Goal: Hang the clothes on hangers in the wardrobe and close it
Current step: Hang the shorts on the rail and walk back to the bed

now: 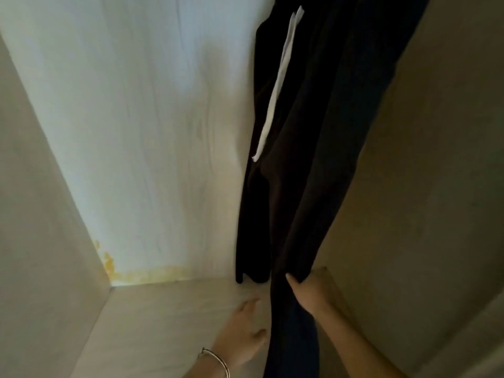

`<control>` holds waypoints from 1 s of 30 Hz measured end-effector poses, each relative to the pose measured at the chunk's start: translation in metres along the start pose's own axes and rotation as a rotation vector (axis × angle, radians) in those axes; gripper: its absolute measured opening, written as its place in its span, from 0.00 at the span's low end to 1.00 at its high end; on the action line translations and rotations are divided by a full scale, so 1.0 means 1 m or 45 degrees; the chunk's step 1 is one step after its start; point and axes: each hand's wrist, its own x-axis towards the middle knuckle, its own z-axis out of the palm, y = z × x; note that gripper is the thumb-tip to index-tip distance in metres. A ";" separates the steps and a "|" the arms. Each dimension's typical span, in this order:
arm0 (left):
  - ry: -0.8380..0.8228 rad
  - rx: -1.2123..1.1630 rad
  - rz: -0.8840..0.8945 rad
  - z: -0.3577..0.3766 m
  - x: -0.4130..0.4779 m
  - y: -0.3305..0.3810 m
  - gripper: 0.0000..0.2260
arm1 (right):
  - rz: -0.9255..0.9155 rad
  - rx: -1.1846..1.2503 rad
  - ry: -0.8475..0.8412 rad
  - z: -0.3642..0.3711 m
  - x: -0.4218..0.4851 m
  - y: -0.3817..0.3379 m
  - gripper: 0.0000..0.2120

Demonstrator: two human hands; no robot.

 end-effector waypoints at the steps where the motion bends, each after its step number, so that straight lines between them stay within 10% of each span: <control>1: 0.029 -0.002 -0.043 -0.001 -0.003 -0.014 0.29 | 0.001 0.035 0.050 0.001 0.006 -0.009 0.17; 10: 0.299 -0.302 0.036 -0.022 0.018 -0.008 0.40 | -0.175 0.784 0.464 -0.022 0.009 -0.072 0.13; 15: 0.279 -0.244 -0.001 -0.012 0.050 0.006 0.21 | 0.033 0.598 0.263 -0.007 -0.002 -0.056 0.19; 30: -0.413 0.030 -0.247 0.044 -0.070 -0.142 0.19 | 0.307 0.481 -0.079 0.069 -0.039 0.057 0.27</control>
